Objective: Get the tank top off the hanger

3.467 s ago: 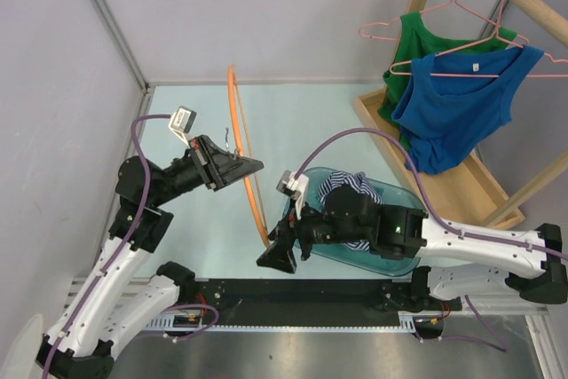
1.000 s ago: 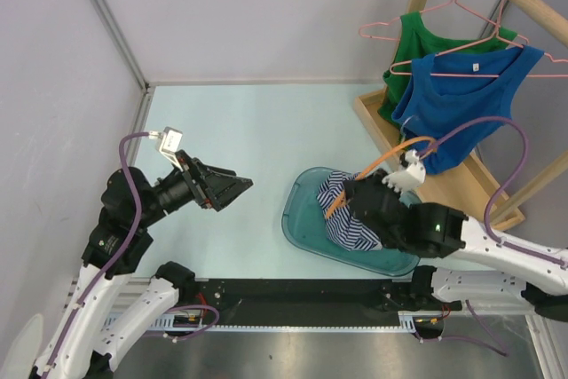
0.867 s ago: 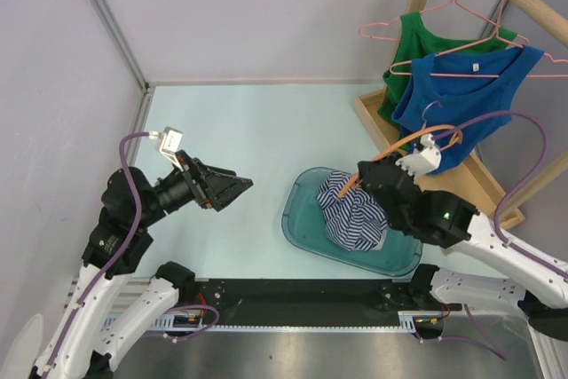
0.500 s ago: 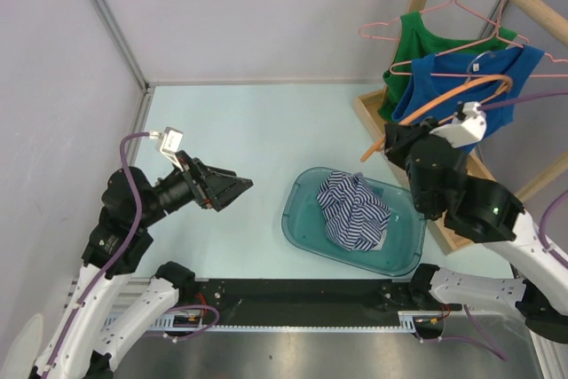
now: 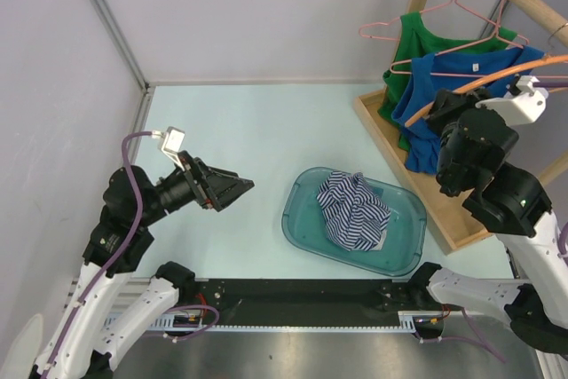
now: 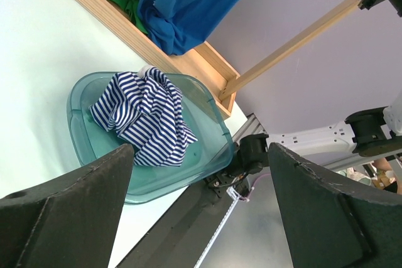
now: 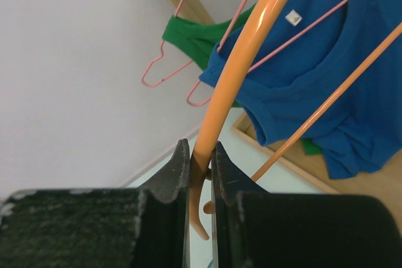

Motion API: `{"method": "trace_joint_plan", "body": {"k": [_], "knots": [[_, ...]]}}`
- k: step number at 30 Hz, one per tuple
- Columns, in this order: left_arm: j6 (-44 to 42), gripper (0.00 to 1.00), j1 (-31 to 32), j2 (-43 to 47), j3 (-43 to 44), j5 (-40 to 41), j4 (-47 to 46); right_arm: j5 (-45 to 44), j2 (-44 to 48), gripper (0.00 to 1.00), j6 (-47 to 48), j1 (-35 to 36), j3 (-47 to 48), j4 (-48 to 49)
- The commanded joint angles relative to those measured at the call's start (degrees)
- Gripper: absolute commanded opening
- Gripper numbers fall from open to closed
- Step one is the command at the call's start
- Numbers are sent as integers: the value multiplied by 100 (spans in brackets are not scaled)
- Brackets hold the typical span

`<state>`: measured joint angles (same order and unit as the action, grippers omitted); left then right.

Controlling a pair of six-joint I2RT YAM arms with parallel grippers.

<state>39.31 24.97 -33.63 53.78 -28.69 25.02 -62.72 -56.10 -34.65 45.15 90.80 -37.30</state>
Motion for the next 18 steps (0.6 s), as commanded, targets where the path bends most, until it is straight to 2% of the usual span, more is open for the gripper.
{"method": "trace_joint_plan", "body": {"k": [1,10,18], "knots": [[112,93,17,49,27,-84,-128,-276,107,0,319,-356,324,74],[103,93,17,49,-25,-190,-137,-197,608,0,-6,-621,174,-277],[147,93,17,137,-192,-190,-137,1102,407,0,-138,-621,482,-638]]}}
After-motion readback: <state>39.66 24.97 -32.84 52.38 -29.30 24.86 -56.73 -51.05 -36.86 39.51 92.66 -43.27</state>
